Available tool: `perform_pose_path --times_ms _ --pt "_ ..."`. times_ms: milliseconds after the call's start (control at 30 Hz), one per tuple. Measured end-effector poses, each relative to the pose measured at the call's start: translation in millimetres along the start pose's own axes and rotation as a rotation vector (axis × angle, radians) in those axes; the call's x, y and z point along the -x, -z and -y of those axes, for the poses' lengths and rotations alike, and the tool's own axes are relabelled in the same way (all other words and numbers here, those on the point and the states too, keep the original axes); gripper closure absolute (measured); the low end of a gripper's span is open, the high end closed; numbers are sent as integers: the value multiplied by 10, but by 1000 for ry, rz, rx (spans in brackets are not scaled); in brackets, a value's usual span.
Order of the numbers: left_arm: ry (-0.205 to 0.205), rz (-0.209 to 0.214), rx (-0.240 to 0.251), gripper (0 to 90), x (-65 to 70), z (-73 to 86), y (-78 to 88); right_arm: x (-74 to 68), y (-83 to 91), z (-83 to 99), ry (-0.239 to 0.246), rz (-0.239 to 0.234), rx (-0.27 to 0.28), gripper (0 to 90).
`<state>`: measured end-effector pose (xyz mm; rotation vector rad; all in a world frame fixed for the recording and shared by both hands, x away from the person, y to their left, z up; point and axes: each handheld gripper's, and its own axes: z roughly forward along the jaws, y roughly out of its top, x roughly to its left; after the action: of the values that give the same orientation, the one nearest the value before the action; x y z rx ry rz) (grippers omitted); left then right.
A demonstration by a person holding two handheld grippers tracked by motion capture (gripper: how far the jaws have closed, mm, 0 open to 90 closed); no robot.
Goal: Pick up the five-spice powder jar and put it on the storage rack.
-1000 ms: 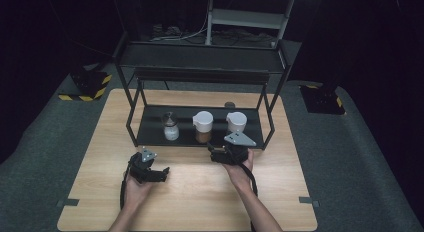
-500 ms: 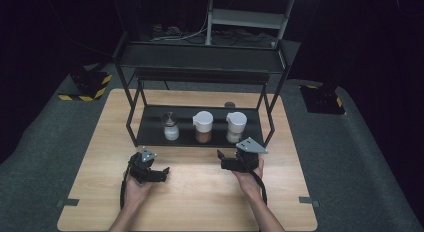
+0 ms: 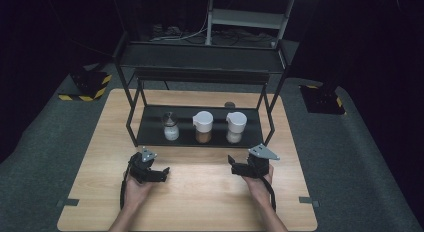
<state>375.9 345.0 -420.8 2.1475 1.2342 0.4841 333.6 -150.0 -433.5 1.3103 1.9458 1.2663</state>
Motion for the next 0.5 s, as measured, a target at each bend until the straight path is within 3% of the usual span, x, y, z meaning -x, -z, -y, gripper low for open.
perform_pose_path --times_ms 500 --pt "-1 0 0 36 -2 -1 0 185 129 150 -59 43 -13 18"
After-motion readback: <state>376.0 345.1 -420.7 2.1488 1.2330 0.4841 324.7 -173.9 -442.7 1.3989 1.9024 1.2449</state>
